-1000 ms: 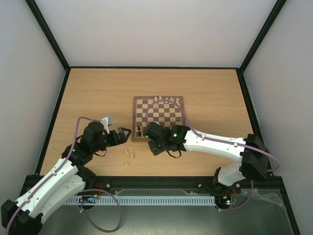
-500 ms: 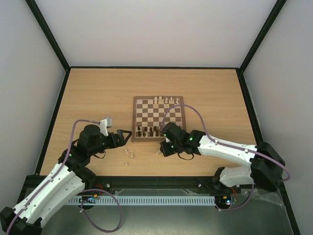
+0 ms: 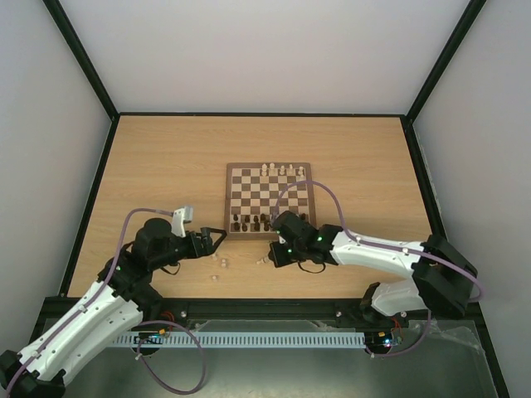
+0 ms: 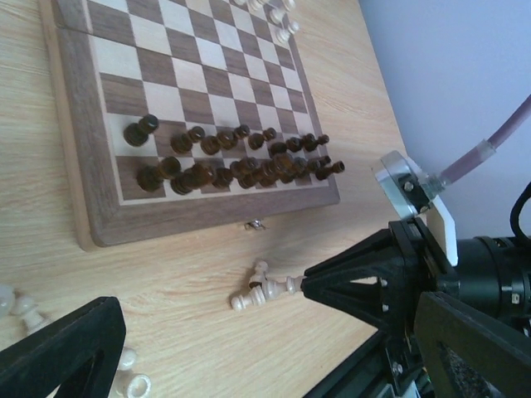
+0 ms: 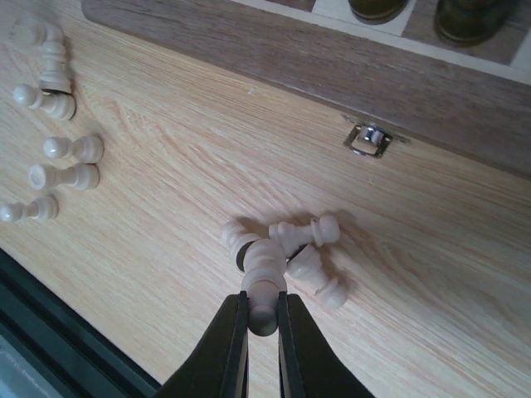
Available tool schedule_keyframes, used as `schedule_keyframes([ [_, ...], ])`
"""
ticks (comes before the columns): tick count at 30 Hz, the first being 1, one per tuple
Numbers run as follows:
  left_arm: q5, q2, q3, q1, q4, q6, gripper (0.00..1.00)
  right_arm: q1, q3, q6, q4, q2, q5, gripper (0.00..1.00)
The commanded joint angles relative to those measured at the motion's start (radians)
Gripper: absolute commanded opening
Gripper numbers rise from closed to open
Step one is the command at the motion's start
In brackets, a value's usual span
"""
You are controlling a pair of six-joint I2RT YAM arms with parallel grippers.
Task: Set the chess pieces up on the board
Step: Pick up the chess piece at the center of the board.
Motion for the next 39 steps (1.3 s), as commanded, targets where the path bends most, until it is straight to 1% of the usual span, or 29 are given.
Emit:
schedule_keyframes([
  [1, 0.033, -0.024, -0.023, -0.038, 0.038, -0.022, 0.98, -0.012, -0.054, 0.036, 0.025, -0.120, -0.009, 0.02],
  [3, 0.063, -0.026, -0.037, -0.053, 0.082, -0.032, 0.96, -0.027, -0.077, 0.043, 0.036, -0.171, -0.031, 0.02],
  [6, 0.101, -0.016, -0.064, -0.080, 0.144, -0.051, 0.91, -0.059, -0.126, 0.052, 0.066, -0.252, -0.069, 0.02],
  [11, 0.156, 0.001, -0.083, -0.122, 0.261, -0.100, 0.85, -0.136, -0.181, 0.069, 0.110, -0.386, -0.173, 0.02],
  [16, 0.222, 0.033, -0.113, -0.144, 0.403, -0.168, 0.69, -0.181, -0.192, 0.085, 0.129, -0.462, -0.242, 0.02],
  [19, 0.241, 0.079, -0.149, -0.173, 0.534, -0.224, 0.66, -0.190, -0.202, 0.104, 0.160, -0.477, -0.278, 0.02],
  [23, 0.221, 0.167, -0.179, -0.233, 0.651, -0.266, 0.66, -0.211, -0.225, 0.122, 0.180, -0.511, -0.301, 0.02],
  [26, 0.182, 0.204, -0.200, -0.273, 0.697, -0.269, 0.62, -0.242, -0.249, 0.132, 0.202, -0.530, -0.359, 0.02],
  [31, 0.136, 0.253, -0.220, -0.299, 0.762, -0.256, 0.60, -0.249, -0.279, 0.148, 0.225, -0.547, -0.405, 0.02],
  [39, 0.105, 0.373, -0.211, -0.333, 0.865, -0.233, 0.51, -0.250, -0.319, 0.174, 0.268, -0.564, -0.449, 0.02],
])
